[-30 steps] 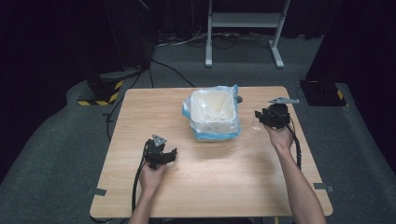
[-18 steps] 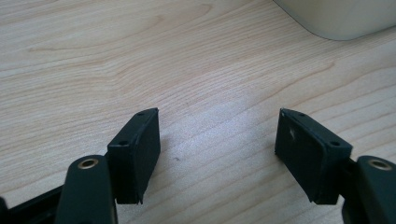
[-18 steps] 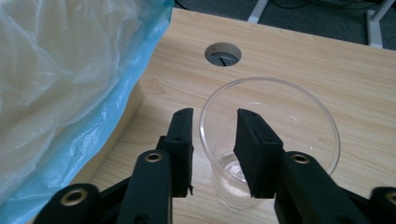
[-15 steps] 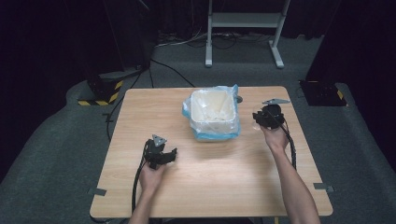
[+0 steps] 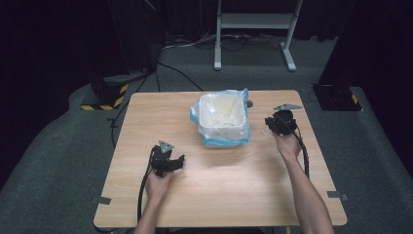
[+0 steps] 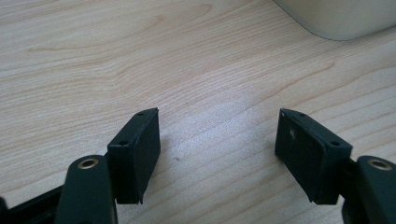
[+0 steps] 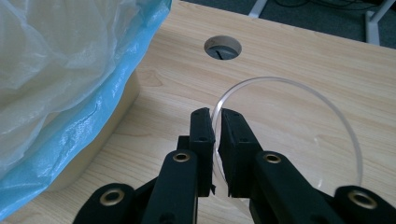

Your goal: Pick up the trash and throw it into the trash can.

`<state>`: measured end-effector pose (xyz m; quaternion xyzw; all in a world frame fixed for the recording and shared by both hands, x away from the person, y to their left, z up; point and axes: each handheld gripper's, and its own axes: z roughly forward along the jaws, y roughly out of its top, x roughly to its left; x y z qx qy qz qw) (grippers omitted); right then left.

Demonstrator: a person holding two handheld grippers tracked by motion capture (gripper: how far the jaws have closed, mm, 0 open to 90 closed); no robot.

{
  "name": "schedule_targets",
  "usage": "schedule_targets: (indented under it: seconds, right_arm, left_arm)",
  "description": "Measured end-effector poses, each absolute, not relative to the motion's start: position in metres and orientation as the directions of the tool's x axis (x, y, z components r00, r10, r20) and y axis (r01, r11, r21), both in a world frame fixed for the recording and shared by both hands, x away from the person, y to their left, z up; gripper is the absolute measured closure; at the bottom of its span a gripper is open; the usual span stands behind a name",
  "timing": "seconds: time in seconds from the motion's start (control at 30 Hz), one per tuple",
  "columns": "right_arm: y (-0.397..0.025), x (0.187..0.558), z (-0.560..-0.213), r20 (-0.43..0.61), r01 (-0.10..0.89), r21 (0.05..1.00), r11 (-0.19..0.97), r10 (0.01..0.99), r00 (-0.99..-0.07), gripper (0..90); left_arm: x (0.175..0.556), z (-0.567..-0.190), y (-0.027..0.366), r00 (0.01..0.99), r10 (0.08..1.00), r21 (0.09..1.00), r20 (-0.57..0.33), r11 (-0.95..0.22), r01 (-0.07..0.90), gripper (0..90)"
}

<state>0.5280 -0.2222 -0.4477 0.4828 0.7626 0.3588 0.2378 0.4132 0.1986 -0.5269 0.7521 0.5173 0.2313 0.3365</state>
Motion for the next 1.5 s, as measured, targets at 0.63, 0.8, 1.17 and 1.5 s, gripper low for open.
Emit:
schedule_targets:
  seconds: [0.63, 0.8, 1.17, 1.5]
  right_arm:
    - [-0.227, 0.513, -0.432, -0.030, 0.518, 0.805, 0.290, 0.891, -0.452, 85.6]
    - [-0.228, 0.508, -0.425, -0.010, 0.510, 0.816, 0.271, 0.890, -0.457, 85.4]
    - [-0.230, 0.497, -0.410, -0.003, 0.487, 0.830, 0.272, 0.875, -0.484, 85.5]
    - [-0.232, 0.492, -0.402, 0.003, 0.481, 0.835, 0.268, 0.871, -0.491, 85.5]
  left_arm:
    - [0.413, -0.527, 0.199, 0.358, 0.934, 0.745, 0.000, -0.239, 0.622, 30.8]
    - [0.413, -0.527, 0.199, 0.358, 0.934, 0.746, 0.000, -0.239, 0.622, 30.8]
    - [0.413, -0.527, 0.199, 0.358, 0.934, 0.746, 0.000, -0.239, 0.622, 30.8]
    - [0.413, -0.527, 0.199, 0.358, 0.934, 0.746, 0.000, -0.239, 0.622, 30.8]
